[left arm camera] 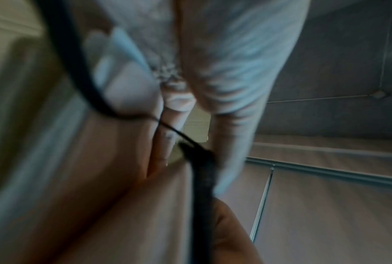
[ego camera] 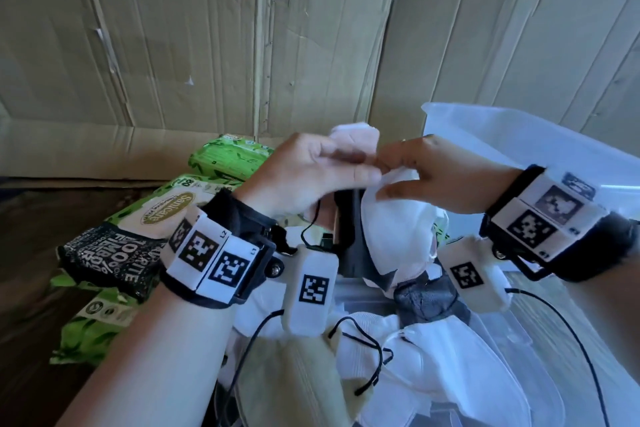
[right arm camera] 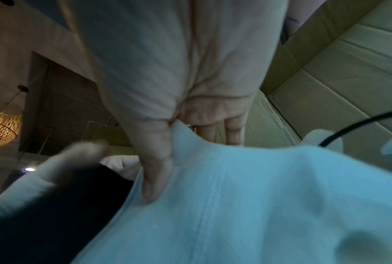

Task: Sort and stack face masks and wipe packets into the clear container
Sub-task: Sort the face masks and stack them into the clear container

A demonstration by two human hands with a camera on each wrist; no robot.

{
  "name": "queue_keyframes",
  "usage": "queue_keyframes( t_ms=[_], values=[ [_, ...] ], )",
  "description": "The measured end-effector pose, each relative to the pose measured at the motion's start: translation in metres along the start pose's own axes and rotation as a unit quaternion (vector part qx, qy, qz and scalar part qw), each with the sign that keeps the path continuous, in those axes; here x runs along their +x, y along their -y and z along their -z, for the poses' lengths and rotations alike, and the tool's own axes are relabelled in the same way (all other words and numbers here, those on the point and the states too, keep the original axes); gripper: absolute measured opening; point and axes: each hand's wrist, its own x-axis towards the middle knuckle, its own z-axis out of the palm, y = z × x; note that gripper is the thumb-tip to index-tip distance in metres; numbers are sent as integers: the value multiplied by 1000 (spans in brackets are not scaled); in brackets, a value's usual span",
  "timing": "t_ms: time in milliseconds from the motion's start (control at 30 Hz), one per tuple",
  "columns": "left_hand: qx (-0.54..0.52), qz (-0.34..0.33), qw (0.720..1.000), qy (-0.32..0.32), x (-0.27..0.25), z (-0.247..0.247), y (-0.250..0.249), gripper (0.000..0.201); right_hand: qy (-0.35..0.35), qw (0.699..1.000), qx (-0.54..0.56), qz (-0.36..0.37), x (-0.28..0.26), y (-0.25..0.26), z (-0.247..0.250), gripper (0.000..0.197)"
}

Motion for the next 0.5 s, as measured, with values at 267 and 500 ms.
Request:
queue_keyframes(
  t_ms=[267, 500],
  values=[
    [35, -71, 997, -1, 3, 0, 9, 51, -64, 997, 11, -36, -8, -18, 4, 7],
    [-50, -25, 996, -64, 6, 0, 10, 38, -326, 931, 108, -122, -13, -41, 19, 15]
  ],
)
